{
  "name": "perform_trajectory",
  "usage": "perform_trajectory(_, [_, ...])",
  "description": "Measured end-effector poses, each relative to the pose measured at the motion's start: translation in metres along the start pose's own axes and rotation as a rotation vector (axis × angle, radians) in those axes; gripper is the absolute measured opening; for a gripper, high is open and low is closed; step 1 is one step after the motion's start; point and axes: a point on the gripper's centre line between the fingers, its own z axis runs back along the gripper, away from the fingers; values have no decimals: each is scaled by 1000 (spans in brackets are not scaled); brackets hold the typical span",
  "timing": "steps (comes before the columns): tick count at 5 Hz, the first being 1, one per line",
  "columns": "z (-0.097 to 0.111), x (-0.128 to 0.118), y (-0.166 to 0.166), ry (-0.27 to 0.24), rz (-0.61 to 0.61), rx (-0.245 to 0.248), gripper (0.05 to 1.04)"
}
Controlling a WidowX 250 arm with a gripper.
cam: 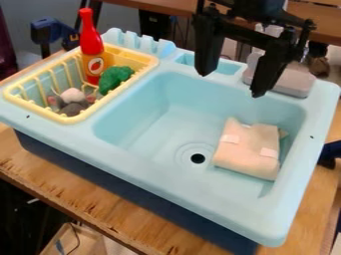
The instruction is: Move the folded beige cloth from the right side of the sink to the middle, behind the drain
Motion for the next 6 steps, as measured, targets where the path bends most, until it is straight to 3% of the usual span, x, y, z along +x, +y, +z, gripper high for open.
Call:
perform_trajectory(1, [-9, 1, -1, 30, -2, 7, 999])
perform_trajectory(3, [-43, 30, -17, -18, -57, -118, 999])
perform_trajectory(4, [-69, 38, -16, 45, -40, -95, 999])
perform_trajectory(6, [-86, 50, -14, 98, -18, -59, 999])
